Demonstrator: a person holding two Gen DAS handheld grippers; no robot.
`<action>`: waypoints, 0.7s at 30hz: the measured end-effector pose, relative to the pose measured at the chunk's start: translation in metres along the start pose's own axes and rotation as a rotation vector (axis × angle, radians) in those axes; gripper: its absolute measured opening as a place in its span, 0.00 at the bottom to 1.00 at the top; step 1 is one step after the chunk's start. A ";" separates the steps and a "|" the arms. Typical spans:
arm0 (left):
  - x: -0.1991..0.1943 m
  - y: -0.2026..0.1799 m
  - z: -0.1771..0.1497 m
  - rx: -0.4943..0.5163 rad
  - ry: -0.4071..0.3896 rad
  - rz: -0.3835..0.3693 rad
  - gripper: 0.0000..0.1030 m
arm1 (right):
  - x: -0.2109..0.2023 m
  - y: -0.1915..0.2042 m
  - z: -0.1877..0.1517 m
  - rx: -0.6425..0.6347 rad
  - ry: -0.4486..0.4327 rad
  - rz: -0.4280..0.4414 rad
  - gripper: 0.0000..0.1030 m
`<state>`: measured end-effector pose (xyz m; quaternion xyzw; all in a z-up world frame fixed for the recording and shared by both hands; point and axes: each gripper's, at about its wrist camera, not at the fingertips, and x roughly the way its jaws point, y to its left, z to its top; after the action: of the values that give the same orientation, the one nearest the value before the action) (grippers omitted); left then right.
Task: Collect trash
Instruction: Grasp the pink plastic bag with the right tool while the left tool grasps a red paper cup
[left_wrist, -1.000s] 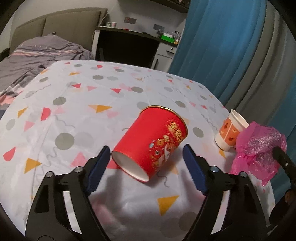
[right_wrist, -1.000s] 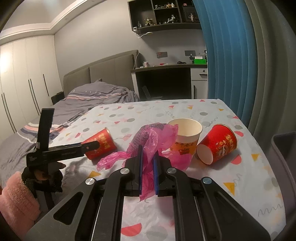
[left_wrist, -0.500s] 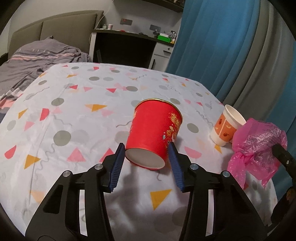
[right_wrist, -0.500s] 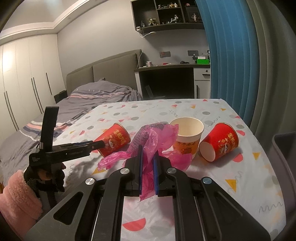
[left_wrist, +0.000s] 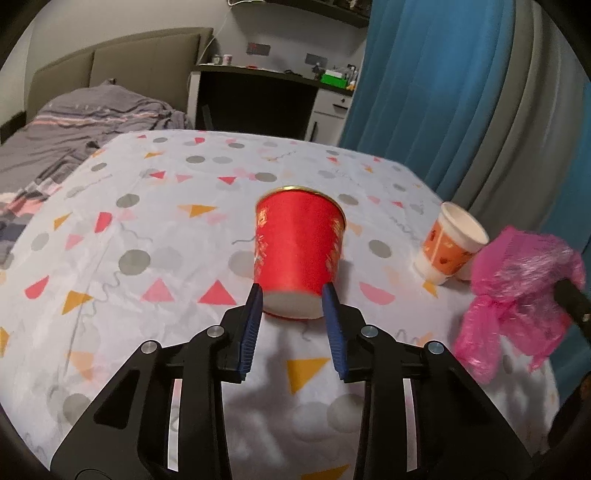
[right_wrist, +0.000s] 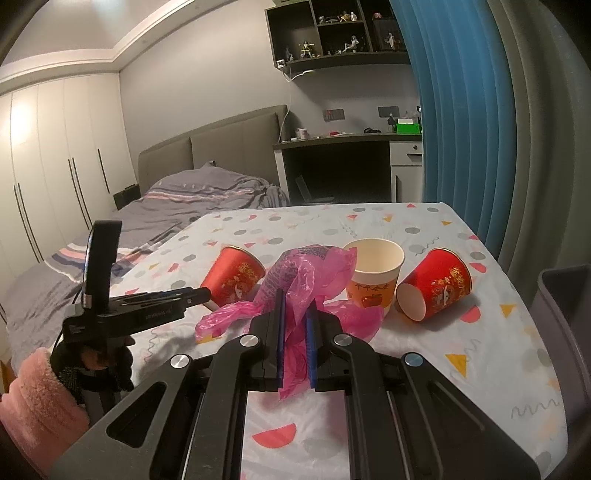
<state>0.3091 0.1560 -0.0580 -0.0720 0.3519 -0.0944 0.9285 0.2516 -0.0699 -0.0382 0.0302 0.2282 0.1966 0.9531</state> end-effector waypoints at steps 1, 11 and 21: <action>0.003 -0.001 0.000 0.009 0.012 0.014 0.34 | -0.002 0.000 0.000 0.000 -0.002 0.001 0.10; 0.026 0.005 0.015 -0.047 0.025 0.015 0.67 | -0.007 -0.011 0.001 0.008 -0.014 -0.008 0.10; 0.044 0.024 0.023 -0.147 0.039 -0.067 0.62 | -0.005 -0.011 -0.002 0.016 0.003 -0.009 0.10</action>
<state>0.3599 0.1713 -0.0742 -0.1500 0.3732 -0.1008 0.9100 0.2506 -0.0815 -0.0394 0.0363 0.2312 0.1905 0.9534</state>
